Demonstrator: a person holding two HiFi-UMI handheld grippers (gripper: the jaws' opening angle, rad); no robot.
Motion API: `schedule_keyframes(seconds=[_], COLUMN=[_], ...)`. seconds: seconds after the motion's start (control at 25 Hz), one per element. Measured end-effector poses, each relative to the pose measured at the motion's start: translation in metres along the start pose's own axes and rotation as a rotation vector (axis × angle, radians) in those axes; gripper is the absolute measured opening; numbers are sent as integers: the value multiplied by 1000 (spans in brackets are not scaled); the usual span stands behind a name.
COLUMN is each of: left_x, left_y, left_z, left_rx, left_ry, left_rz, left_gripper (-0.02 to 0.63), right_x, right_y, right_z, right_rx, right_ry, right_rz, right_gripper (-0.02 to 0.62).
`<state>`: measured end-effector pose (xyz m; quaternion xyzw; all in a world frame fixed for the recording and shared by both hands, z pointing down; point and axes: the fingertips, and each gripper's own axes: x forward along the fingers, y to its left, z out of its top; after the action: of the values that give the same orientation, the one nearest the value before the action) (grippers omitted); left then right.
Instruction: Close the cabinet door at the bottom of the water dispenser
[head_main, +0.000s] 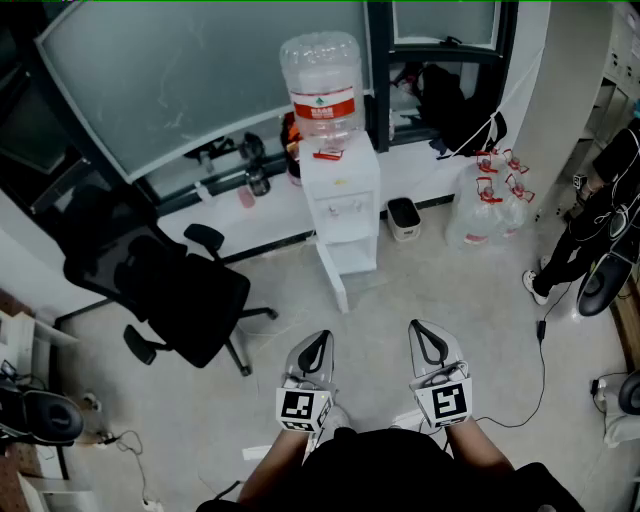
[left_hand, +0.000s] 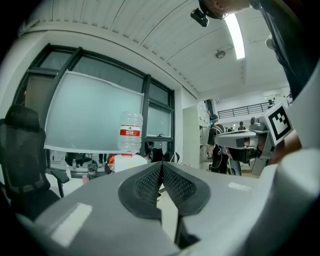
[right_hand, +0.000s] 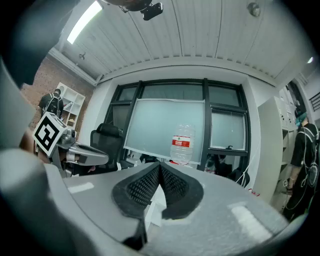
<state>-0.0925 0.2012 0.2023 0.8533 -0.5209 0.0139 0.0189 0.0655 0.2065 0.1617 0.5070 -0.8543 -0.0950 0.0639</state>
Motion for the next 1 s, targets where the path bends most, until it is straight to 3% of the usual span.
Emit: schedule_keyframes(seconds=[0.2,0.44,0.64,1.0], left_x=[-1,-4,-3,2], left_y=[2,10,27,69], left_z=[-5,-12,-16,-22], left_rx=[6,11,7,19], left_ry=[-1,27,31,38], left_rz=[0,-17,-26,-74], left_gripper=[17,17,17,17], right_x=[-1,10,26,58], right_y=[-6,-3,9,27], right_z=[-7,-12,1,-3], right_rx=[57,27,60,128], right_ry=[6,32,-24,15], right_rz=[-21,-6,-5,-22], right_gripper=[0,0,3,3])
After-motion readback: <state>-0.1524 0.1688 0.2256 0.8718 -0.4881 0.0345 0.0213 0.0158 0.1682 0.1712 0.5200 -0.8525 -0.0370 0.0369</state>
